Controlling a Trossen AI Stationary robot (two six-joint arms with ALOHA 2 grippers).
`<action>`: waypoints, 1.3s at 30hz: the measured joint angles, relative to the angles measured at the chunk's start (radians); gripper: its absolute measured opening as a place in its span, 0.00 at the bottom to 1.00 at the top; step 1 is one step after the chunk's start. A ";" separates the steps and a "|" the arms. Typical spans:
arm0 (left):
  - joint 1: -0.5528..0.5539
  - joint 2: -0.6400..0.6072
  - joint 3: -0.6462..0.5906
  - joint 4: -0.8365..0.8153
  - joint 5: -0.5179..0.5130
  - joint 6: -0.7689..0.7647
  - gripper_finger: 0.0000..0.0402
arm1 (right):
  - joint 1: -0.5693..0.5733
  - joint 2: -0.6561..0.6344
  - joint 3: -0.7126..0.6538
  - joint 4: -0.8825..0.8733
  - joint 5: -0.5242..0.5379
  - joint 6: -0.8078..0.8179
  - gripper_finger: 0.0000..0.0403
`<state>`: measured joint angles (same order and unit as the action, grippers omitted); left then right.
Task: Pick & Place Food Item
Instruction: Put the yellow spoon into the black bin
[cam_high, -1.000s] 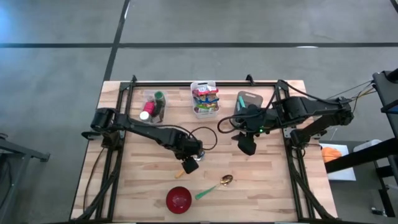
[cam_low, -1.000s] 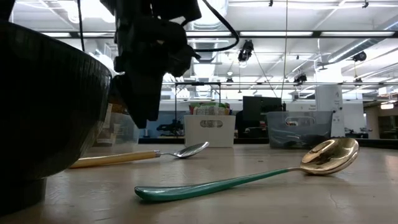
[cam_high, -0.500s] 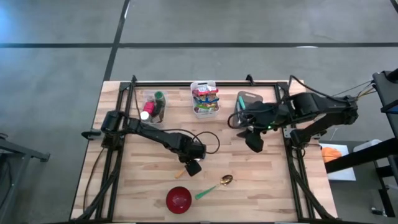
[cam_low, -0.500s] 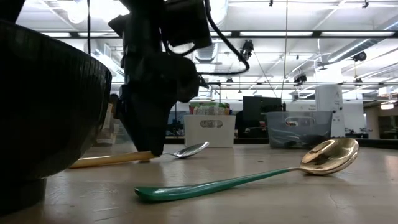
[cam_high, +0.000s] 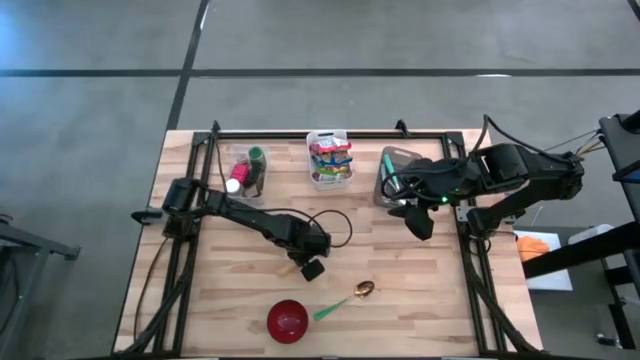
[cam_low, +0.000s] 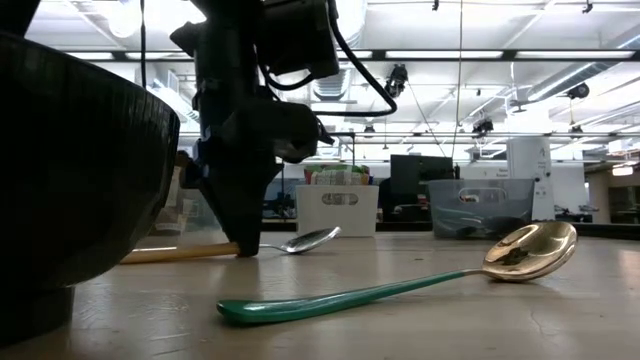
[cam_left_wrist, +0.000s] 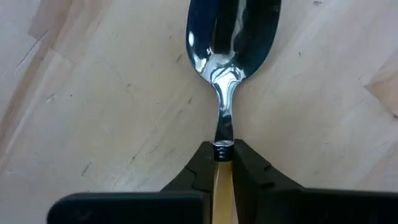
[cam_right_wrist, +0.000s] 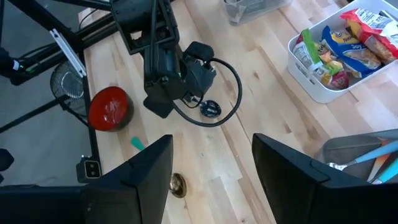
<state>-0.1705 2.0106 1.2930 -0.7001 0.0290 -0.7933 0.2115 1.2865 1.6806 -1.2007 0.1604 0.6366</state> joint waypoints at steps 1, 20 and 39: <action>0.000 0.000 -0.001 0.000 -0.001 -0.003 0.05 | 0.000 0.000 0.000 0.000 0.000 0.000 0.53; 0.059 -0.284 -0.003 0.101 -0.075 -0.025 0.01 | 0.000 0.001 -0.001 -0.030 0.026 0.046 0.53; 0.074 -0.146 -0.007 0.216 0.033 0.041 0.41 | 0.000 0.001 -0.002 -0.040 0.025 0.011 0.53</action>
<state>-0.0966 1.8647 1.2858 -0.4839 0.0620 -0.7520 0.2115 1.2877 1.6791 -1.2411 0.1852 0.6472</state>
